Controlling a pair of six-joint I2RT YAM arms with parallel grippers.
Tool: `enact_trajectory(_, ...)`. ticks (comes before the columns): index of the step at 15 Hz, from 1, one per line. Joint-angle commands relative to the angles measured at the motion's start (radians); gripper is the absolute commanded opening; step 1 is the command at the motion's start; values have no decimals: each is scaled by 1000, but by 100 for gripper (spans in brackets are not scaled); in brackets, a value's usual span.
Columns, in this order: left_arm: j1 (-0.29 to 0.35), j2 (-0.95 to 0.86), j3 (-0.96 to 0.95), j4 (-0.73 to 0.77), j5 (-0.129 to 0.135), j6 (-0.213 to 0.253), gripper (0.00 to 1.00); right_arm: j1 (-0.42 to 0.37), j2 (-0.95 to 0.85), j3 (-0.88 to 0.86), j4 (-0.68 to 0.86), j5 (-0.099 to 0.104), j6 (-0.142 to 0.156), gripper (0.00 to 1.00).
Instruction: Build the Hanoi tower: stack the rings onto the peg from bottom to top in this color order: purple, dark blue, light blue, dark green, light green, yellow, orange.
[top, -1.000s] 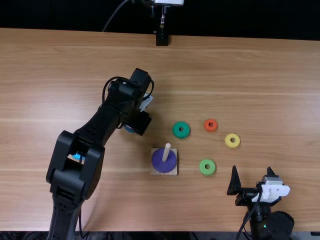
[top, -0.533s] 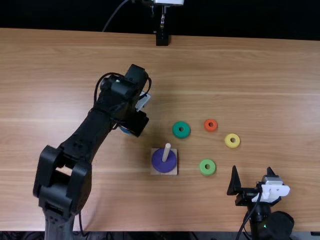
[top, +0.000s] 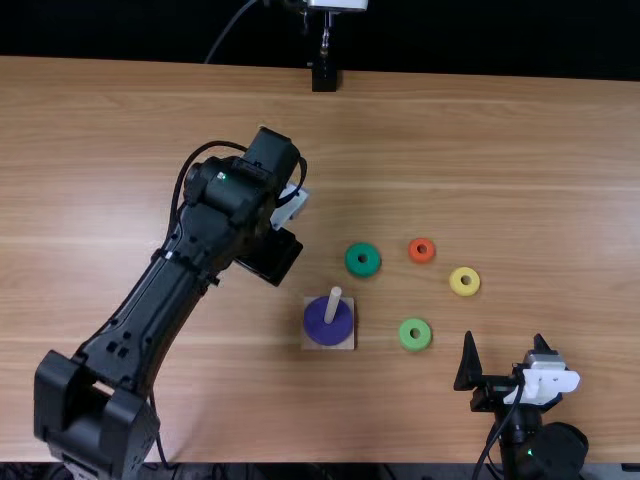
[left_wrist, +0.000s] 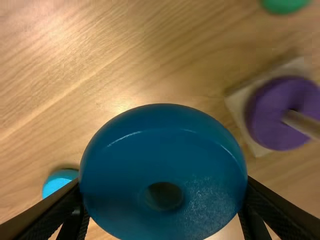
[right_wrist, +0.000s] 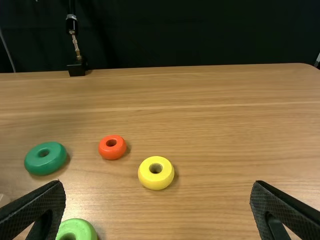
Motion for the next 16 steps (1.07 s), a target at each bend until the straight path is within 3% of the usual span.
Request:
enact_trajectory(1, -10, -67, -1, -5, 52, -8, 0, -6, -12, -68, -71, 2, 9, 100)
enact_trajectory(2, -12, -89, -1, -6, 74, -11, 0, -6, -12, -68, -71, 2, 7, 100)
enact_trajectory(6, -43, -135, 26, -97, 118, -11, 0, -6, -12, -68, -71, 2, 7, 100)
enact_trajectory(13, -164, -118, 150, -139, 122, -20, 0, -6, -12, -68, -71, 2, 7, 100)
enact_trajectory(16, -208, -72, 197, -137, 122, -72, 0, -6, -12, -68, -71, 2, 9, 100)
